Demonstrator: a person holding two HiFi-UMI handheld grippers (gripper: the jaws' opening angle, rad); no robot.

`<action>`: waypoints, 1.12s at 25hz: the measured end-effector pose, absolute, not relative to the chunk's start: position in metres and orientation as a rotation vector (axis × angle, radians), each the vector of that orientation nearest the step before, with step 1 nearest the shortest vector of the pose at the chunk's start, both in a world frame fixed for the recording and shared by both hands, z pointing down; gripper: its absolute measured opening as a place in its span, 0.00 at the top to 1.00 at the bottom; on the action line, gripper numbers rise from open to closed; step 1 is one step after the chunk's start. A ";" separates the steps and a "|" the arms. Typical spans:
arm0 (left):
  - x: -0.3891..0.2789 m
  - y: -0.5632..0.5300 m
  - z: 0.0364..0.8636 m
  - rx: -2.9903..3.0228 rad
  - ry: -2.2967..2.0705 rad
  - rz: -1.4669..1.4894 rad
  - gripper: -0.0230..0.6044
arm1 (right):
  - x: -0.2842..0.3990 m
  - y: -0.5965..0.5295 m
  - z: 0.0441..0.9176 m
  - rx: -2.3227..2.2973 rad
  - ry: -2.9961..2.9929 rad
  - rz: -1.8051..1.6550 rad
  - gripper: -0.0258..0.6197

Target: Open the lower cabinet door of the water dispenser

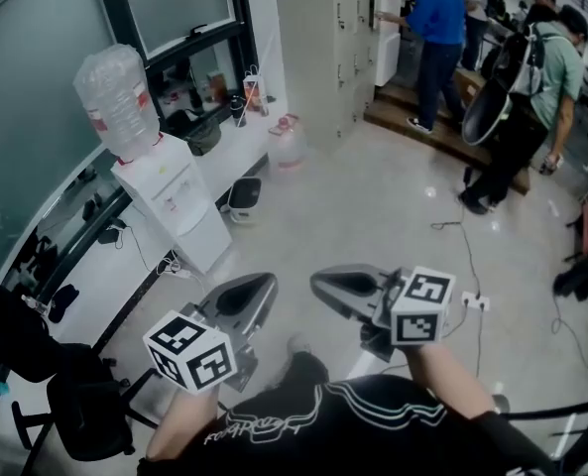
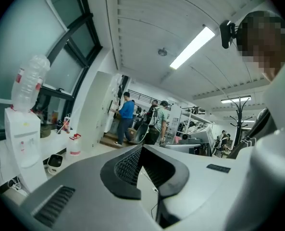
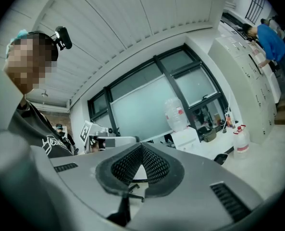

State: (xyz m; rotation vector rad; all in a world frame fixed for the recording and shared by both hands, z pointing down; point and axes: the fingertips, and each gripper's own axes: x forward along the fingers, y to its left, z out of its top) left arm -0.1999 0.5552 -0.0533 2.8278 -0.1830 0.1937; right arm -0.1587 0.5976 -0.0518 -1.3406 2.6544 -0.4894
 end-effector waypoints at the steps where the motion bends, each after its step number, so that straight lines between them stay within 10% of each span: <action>1: -0.194 0.547 -0.049 2.823 -0.176 0.198 0.96 | -0.154 0.590 -0.047 -1.350 2.651 -0.499 0.94; 28: -0.077 0.205 0.095 2.501 -0.352 0.366 0.96 | -0.031 0.245 0.073 -1.318 2.728 -0.923 0.94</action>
